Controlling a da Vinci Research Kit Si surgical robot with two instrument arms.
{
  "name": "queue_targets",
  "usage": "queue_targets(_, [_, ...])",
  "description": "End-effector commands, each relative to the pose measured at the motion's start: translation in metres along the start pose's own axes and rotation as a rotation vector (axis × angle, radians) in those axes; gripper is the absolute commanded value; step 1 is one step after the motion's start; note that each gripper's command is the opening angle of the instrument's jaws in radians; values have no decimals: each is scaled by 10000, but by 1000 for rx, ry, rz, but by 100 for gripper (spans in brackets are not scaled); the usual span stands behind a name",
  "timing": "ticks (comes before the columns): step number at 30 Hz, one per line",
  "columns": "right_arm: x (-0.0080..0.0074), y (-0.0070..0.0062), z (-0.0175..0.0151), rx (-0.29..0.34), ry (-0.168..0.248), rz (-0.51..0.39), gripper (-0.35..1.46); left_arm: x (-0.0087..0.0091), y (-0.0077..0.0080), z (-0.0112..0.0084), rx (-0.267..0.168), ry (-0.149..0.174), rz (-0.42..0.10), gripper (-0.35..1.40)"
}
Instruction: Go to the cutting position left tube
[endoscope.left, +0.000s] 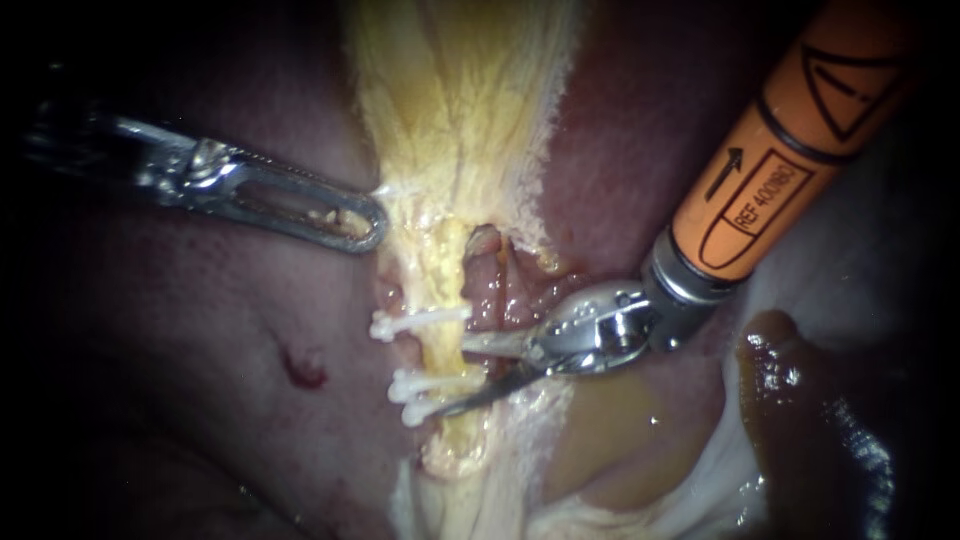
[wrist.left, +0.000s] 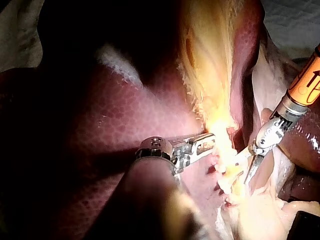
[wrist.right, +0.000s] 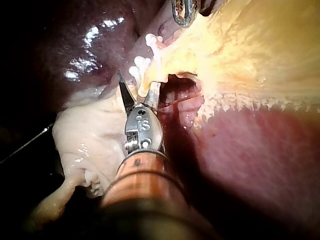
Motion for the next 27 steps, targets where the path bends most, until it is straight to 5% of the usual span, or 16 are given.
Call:
queue_targets(1, [1,1,2,2,5,0,142,0,0,0,0,0,0,-35])
queue_targets(8, [6,7,15,14,28,-14,142,0,-1,2,-2,-1,0,-35])
queue_targets(18, [16,18,40,67,126,-1,139,0,-1,4,-3,-2,0,-35])
queue_targets(27, [16,22,61,64,149,15,134,-1,-2,5,-3,-2,-1,-35])
